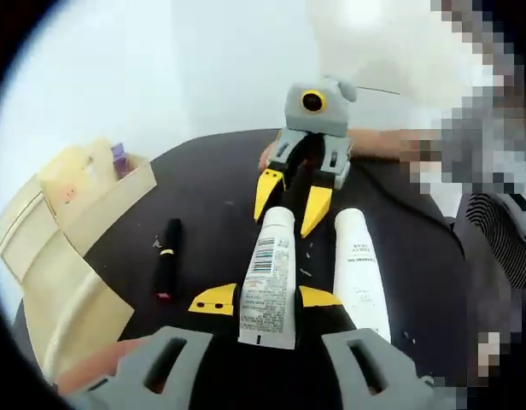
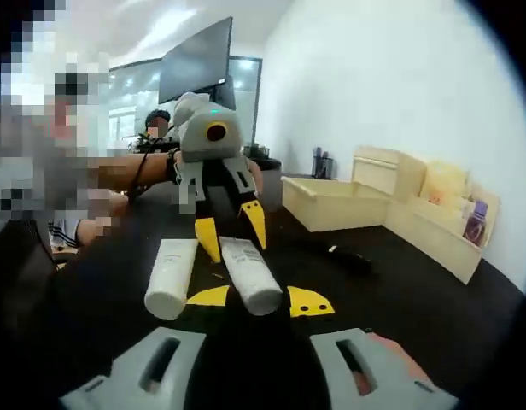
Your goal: Open the drawer, pick up the cosmetic bottles from the table one by one, place them into the drawer, release the gripper, close the drawer, and move the gripper away
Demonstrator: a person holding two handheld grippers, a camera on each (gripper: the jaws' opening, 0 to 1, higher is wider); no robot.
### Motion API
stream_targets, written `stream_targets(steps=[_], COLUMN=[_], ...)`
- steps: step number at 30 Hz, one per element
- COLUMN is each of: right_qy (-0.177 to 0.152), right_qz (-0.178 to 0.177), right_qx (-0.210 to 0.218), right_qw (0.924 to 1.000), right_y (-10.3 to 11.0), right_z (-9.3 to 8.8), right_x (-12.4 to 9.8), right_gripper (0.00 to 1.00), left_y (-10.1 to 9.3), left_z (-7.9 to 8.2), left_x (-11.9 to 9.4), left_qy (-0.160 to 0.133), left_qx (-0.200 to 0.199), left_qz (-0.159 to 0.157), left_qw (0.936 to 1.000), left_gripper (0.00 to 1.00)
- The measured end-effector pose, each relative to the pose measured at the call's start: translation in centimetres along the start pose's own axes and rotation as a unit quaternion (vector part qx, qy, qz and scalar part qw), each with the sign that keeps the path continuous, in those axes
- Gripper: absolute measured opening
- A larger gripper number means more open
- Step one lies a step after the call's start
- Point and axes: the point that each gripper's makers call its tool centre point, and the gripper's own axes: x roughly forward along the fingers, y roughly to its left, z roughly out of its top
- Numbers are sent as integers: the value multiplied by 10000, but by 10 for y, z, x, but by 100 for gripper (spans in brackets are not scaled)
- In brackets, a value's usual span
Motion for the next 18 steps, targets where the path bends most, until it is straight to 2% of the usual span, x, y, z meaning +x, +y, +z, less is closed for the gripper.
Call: stream_targets(steps=[3, 6, 8, 11, 12, 13, 14, 15, 16, 17, 18], right_qy=[-44, -46, -100, -148, -53, -113, -153, -71, -150, -121, -182], right_qz=[37, 28, 21, 28, 52, 66, 73, 92, 125, 139, 201], right_qx=[214, 843, 1340, 1967, 2273, 2358, 2497, 2797, 2959, 3240, 3260], right_qw=[9998, 9964, 9909, 9803, 9738, 9717, 9682, 9600, 9550, 9459, 9450], right_y=[0, 0, -2, -3, -3, -3, -3, -4, -4, -5, -5], right_z=[1, 2, 5, 7, 5, 6, 7, 5, 7, 6, 8], right_x=[0, 0, 0, 0, 0, 0, 0, -1, -1, -2, -4], right_gripper=[17, 16, 16, 16, 16, 16, 16, 16, 16, 16, 15], left_y=[1, 7, 6, 13, 16, 17, 17, 16, 17, 15, 14], left_z=[0, 1, 3, 8, 9, 10, 11, 13, 14, 15, 16], left_x=[-1, -2, -2, -3, -3, -2, -1, 0, 0, 1, 3], left_qy=[-11, -20, -32, -5, 31, 60, 54, 39, 38, 42, 60], left_qx=[49, 123, 203, 553, 582, 699, 752, 777, 805, 843, 875], left_qz=[41, 323, 413, 775, 885, 973, 999, 1043, 1098, 1088, 1080], left_qw=[10000, 9994, 9989, 9955, 9944, 9928, 9921, 9915, 9907, 9905, 9903], left_gripper=[25, 27, 30, 33, 33, 32, 32, 32, 31, 30, 30])
